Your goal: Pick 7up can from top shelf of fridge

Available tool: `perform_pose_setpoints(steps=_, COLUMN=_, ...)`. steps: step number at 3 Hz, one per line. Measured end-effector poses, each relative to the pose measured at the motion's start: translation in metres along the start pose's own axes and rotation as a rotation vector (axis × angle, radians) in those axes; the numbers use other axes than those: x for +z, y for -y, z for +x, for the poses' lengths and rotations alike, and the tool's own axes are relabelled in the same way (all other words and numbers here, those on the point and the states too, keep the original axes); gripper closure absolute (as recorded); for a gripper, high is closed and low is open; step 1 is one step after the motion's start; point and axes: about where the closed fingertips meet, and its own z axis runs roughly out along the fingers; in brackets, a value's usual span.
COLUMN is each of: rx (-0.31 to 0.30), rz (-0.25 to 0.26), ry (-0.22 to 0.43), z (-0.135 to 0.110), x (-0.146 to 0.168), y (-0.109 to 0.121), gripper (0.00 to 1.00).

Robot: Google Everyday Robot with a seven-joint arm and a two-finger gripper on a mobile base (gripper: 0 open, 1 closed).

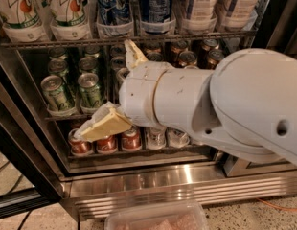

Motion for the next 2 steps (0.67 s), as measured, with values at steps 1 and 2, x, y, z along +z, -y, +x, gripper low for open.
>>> perform_pose_setpoints(steps=1, rx=0.021, rz=-0.017, ry=0.146, z=-0.034, x=0.037, y=-0.001, gripper=0.00)
perform_pose_setpoints(steps=2, rx=0.008, rz=-0.056, ry=0.277, z=-0.066, x=0.076, y=-0.006, gripper=0.00)
